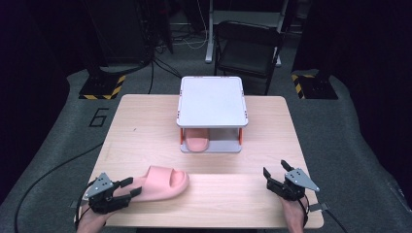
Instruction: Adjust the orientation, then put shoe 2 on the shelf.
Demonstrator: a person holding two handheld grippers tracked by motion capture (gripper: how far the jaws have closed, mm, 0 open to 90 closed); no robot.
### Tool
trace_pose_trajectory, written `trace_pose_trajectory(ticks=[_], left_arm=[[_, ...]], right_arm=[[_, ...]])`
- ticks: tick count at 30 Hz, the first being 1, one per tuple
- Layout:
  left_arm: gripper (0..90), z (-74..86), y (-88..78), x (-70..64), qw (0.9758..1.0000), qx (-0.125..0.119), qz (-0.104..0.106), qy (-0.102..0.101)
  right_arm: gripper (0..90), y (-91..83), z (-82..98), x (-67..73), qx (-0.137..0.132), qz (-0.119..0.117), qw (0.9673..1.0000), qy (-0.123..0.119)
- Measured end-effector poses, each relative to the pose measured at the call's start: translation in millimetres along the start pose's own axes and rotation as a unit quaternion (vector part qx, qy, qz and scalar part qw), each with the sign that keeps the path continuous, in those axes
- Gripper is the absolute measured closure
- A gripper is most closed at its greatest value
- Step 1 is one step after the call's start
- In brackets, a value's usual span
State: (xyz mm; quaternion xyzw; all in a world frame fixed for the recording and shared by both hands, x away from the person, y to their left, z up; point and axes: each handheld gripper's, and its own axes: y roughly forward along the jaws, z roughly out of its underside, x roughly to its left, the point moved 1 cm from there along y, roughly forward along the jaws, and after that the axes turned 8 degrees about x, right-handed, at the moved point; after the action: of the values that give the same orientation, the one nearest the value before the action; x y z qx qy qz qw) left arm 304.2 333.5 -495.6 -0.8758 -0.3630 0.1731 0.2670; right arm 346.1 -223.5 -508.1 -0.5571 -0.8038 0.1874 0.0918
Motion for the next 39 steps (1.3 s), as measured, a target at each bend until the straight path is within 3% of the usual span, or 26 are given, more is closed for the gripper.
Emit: trace_pose_trajectory(ticks=[5, 11, 13, 16, 20, 29, 35, 36, 39], left_arm=[[47.7, -3.5, 13.0, -12.9, 0.9997, 0.014, 0.011, 0.017], [43.0, -9.4, 7.2, -14.7, 0.9995, -0.016, 0.003, 0.029], [41.7, -11.7, 4.4, -10.2, 0.9991, -0.019, -0.005, 0.037], [39.8, -14.3, 0.4, -3.3, 0.9990, -0.039, -0.009, 0.021], [37.4, -14.0, -4.9, 5.3, 0.9982, -0.055, -0.021, 0.015], [34.2, -9.6, -5.3, 18.4, 0.9982, -0.053, -0.026, 0.005], [33.4, -9.1, 0.7, 19.9, 0.9983, -0.049, -0.026, 0.017], [33.2, -9.5, 0.7, 19.9, 0.9989, -0.039, -0.018, 0.019], [33.1, -11.8, 5.7, 19.5, 0.9988, -0.038, -0.015, 0.027]], right_arm=[[24.3, 0.5, 0.7, -1.3, -0.001, 0.000, 1.0000, 0.004], [24.3, -1.5, 0.0, -3.3, -0.005, 0.002, 1.0000, 0.003], [24.3, -1.7, 0.0, -2.8, -0.005, 0.002, 1.0000, 0.003], [24.3, -2.5, -1.1, -2.2, -0.007, -0.002, 1.0000, 0.002], [24.2, -3.2, -1.2, -3.6, -0.013, 0.003, 0.9999, 0.009], [22.6, -3.8, -2.8, -6.1, -0.020, 0.007, 0.9995, 0.023], [22.5, -0.9, -2.5, -6.0, -0.015, 0.005, 0.9995, 0.028], [22.5, -0.5, -3.0, -5.7, -0.016, 0.004, 0.9995, 0.028], [22.5, -0.2, -4.1, -4.9, -0.016, -0.001, 0.9995, 0.027]])
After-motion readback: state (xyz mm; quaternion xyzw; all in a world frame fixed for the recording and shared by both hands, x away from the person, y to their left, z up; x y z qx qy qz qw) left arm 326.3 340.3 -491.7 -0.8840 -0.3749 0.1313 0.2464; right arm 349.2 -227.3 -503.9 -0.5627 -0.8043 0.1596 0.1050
